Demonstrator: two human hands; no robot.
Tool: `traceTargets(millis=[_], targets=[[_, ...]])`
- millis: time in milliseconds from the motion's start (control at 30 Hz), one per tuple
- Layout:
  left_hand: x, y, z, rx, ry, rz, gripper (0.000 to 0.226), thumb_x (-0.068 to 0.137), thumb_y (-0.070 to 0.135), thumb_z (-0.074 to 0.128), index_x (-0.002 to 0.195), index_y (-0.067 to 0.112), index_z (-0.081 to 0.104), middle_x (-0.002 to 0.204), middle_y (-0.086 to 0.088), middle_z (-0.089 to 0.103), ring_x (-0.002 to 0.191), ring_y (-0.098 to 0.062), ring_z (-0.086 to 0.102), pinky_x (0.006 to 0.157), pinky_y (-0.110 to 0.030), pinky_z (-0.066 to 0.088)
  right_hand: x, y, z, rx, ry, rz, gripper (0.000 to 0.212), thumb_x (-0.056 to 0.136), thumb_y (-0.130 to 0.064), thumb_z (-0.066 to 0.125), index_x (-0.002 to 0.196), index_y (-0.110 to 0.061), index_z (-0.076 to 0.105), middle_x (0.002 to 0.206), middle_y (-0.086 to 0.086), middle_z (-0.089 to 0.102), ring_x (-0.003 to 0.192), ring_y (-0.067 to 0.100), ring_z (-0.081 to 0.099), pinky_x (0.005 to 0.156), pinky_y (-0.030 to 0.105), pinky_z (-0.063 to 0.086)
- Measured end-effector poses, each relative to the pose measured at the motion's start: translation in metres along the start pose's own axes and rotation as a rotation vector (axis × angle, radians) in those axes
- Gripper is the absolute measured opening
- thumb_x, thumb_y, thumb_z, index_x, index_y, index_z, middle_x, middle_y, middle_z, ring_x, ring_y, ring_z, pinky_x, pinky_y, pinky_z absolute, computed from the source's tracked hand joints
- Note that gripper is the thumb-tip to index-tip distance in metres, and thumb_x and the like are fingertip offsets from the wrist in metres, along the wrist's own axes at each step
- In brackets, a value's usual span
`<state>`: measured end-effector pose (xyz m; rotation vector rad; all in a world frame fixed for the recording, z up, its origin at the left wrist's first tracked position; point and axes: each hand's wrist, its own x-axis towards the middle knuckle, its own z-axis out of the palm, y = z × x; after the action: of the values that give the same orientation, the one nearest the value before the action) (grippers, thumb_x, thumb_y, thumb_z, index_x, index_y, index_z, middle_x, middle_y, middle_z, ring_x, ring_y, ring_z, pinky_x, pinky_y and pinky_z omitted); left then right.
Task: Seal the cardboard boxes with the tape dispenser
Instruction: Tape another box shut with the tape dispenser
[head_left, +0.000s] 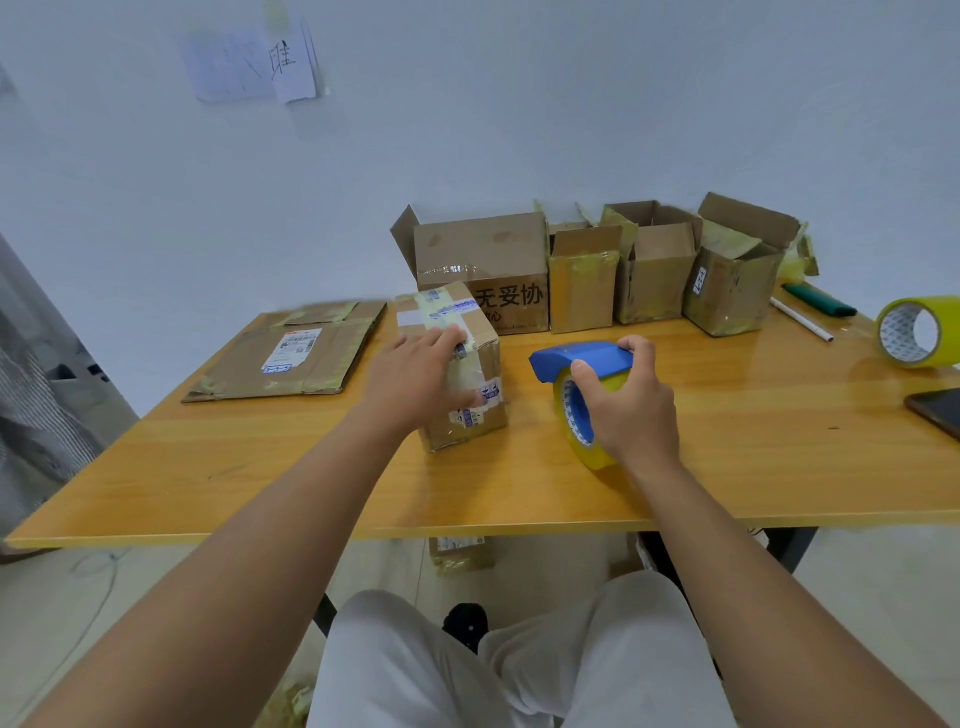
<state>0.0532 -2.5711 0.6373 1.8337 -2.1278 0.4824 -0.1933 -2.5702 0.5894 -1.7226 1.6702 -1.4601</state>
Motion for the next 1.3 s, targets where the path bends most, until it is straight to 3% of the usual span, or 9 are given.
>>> traceTargets(millis=[100, 300, 467, 600, 733, 867, 967, 1067, 1300], targets=[[0.002, 0.004, -0.004, -0.068, 0.038, -0.073, 0.061, 0.084, 0.067, 0.060, 0.133, 0.031, 0.052, 0.124, 0.006, 0.065, 0.107, -0.018, 0.058, 0.078, -0.033, 0.049, -0.001, 0.000, 0.000, 0.008, 0.000, -0.008, 0.046, 0.090, -0.054, 0.060, 0.123, -0.029, 0.039, 0.079, -0.011, 0.052, 0.065, 0.010, 0.055, 0.048, 0.028, 0.041], [-0.003, 0.002, -0.005, -0.172, 0.029, -0.065, 0.046, 0.098, 0.054, 0.047, 0.134, 0.026, 0.052, 0.132, 0.003, 0.061, 0.116, -0.020, 0.053, 0.088, -0.036, 0.044, -0.004, 0.000, -0.002, 0.007, 0.004, -0.015, 0.047, 0.090, -0.054, 0.060, 0.124, -0.029, 0.039, 0.079, -0.011, 0.052, 0.065, 0.009, 0.055, 0.046, 0.027, 0.039], [-0.002, 0.003, -0.006, -0.250, 0.055, -0.077, 0.030, 0.101, 0.036, 0.051, 0.128, 0.023, 0.057, 0.119, 0.001, 0.065, 0.098, -0.015, 0.049, 0.084, -0.034, 0.041, -0.008, 0.003, -0.009, 0.023, -0.036, -0.011, 0.046, 0.090, -0.057, 0.060, 0.123, -0.033, 0.038, 0.086, -0.015, 0.051, 0.074, 0.009, 0.057, 0.053, 0.030, 0.044], [-0.004, -0.007, -0.004, -0.322, 0.035, -0.018, 0.031, 0.100, 0.031, 0.054, 0.130, 0.022, 0.057, 0.118, 0.002, 0.063, 0.108, -0.021, 0.053, 0.091, -0.036, 0.043, -0.009, 0.009, -0.018, 0.024, -0.093, -0.008, 0.047, 0.090, -0.062, 0.057, 0.126, -0.040, 0.038, 0.093, -0.018, 0.051, 0.080, 0.007, 0.056, 0.059, 0.027, 0.044], [-0.009, -0.005, 0.000, -0.292, 0.077, -0.005, 0.042, 0.100, 0.040, 0.052, 0.138, 0.022, 0.054, 0.140, 0.004, 0.050, 0.128, -0.016, 0.043, 0.100, -0.029, 0.036, -0.010, 0.005, -0.017, 0.159, -0.081, 0.062, 0.043, 0.090, -0.056, 0.063, 0.124, -0.045, 0.041, 0.100, -0.024, 0.050, 0.087, 0.000, 0.054, 0.062, 0.019, 0.039], [-0.009, -0.009, -0.004, -0.287, 0.030, -0.014, 0.048, 0.099, 0.050, 0.049, 0.141, 0.028, 0.050, 0.135, 0.006, 0.051, 0.122, -0.013, 0.045, 0.090, -0.027, 0.040, -0.008, -0.013, -0.013, 0.277, 0.066, 0.099, 0.049, 0.082, -0.051, 0.073, 0.123, -0.038, 0.049, 0.100, -0.027, 0.051, 0.089, -0.003, 0.055, 0.061, 0.018, 0.039], [-0.009, -0.011, -0.006, -0.321, 0.009, -0.016, 0.048, 0.099, 0.050, 0.048, 0.143, 0.030, 0.047, 0.135, 0.008, 0.052, 0.120, -0.011, 0.047, 0.084, -0.024, 0.038, 0.002, -0.041, -0.022, 0.412, 0.146, 0.022, 0.050, 0.072, -0.060, 0.069, 0.115, -0.043, 0.051, 0.101, -0.033, 0.053, 0.091, -0.016, 0.055, 0.062, 0.015, 0.042], [-0.008, -0.010, -0.009, -0.398, -0.031, -0.074, 0.050, 0.097, 0.046, 0.050, 0.143, 0.028, 0.046, 0.137, 0.006, 0.053, 0.117, -0.011, 0.050, 0.085, -0.026, 0.041, 0.018, -0.084, -0.033, 0.599, 0.163, -0.103, 0.039, 0.075, -0.053, 0.071, 0.110, -0.044, 0.055, 0.104, -0.033, 0.057, 0.093, -0.013, 0.057, 0.068, 0.009, 0.046], [-0.008, -0.018, -0.028, -0.757, -0.093, -0.205, 0.037, 0.102, 0.033, 0.038, 0.136, 0.023, 0.048, 0.131, 0.003, 0.061, 0.104, -0.016, 0.059, 0.088, -0.042, 0.053, 0.054, -0.144, -0.012, 0.622, -0.080, -0.145, 0.040, 0.080, -0.045, 0.069, 0.117, -0.032, 0.061, 0.113, -0.014, 0.058, 0.102, 0.004, 0.060, 0.070, 0.013, 0.048]])
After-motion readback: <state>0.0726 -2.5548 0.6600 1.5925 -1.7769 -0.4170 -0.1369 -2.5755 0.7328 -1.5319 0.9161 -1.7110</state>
